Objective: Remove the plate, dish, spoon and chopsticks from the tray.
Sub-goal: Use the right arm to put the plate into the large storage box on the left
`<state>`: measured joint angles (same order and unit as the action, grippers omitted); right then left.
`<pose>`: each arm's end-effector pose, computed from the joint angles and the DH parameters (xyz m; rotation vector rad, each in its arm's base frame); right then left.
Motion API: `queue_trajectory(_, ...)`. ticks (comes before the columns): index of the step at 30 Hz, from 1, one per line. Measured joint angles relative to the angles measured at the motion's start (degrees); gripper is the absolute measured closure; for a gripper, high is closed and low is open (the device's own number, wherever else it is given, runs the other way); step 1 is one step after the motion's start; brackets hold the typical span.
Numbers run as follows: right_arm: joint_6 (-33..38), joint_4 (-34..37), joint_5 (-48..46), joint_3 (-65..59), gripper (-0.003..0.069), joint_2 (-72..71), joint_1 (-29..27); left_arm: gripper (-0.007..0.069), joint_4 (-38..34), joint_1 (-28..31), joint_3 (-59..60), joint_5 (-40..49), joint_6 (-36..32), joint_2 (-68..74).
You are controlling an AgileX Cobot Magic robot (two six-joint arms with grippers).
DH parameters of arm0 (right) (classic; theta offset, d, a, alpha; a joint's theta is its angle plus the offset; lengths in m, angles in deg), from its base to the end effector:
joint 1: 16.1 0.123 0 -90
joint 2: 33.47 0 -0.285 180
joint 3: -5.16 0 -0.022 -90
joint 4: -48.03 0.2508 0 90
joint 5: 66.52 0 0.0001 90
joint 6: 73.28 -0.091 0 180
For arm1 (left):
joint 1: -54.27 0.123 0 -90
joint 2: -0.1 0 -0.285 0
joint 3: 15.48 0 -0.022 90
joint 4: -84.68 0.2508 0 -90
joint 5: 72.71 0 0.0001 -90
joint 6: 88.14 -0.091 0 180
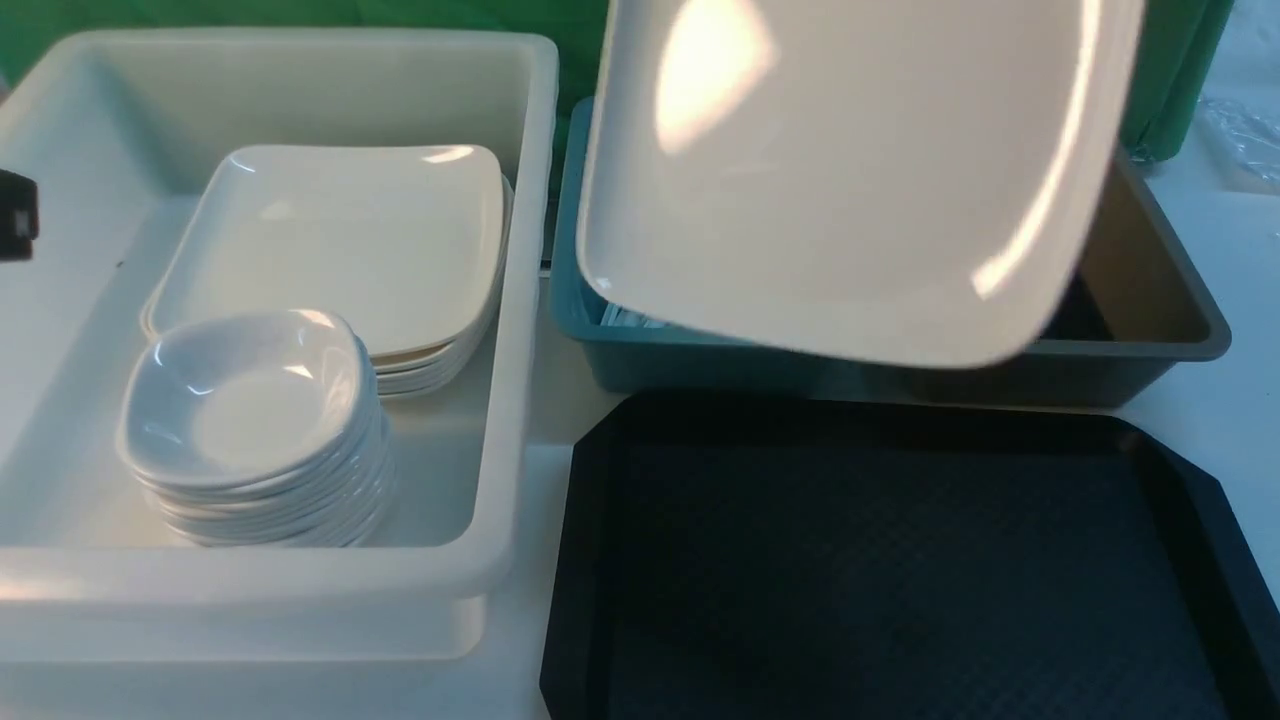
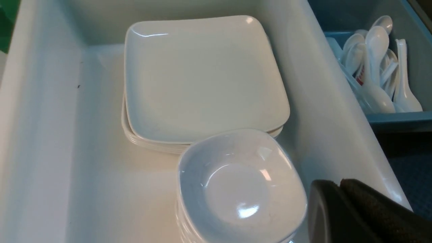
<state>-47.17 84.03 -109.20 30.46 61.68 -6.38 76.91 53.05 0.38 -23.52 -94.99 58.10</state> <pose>0.3225 0.0921 0.4900 -0.4097 1.8222 0.5221 0.1596 -0.0127 0.4064 0.1154 2.1384 -0.1044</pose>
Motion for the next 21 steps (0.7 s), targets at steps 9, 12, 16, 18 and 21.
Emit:
queue_trajectory(9, -3.24, 6.70, 10.66, 19.57, 0.0596, 20.16, 10.88, 0.0610, 0.39, 0.00, 0.00, 0.00, 0.57, 0.00)
queue_trajectory(12, -4.56, 7.10, 14.78, 25.32, 0.0596, 26.94, 13.77, 0.0610, 1.20, 0.00, 0.00, 0.00, 0.57, 0.00)
queue_trajectory(16, -4.68, 7.03, 19.70, 29.39, 0.0596, 33.54, 17.09, 0.0608, 4.90, 0.00, 0.00, 0.47, 2.89, 0.00)
queue_trajectory(18, -4.68, 6.97, 21.84, 29.65, 0.0596, 35.04, 18.22, 0.0608, 7.42, 0.00, 0.00, 0.66, 4.72, 0.00)
queue_trajectory(21, -4.48, 6.72, 25.39, 29.73, 0.0596, 37.06, 20.03, 0.0608, 11.26, 0.00, 0.00, 1.00, 7.74, 0.00)
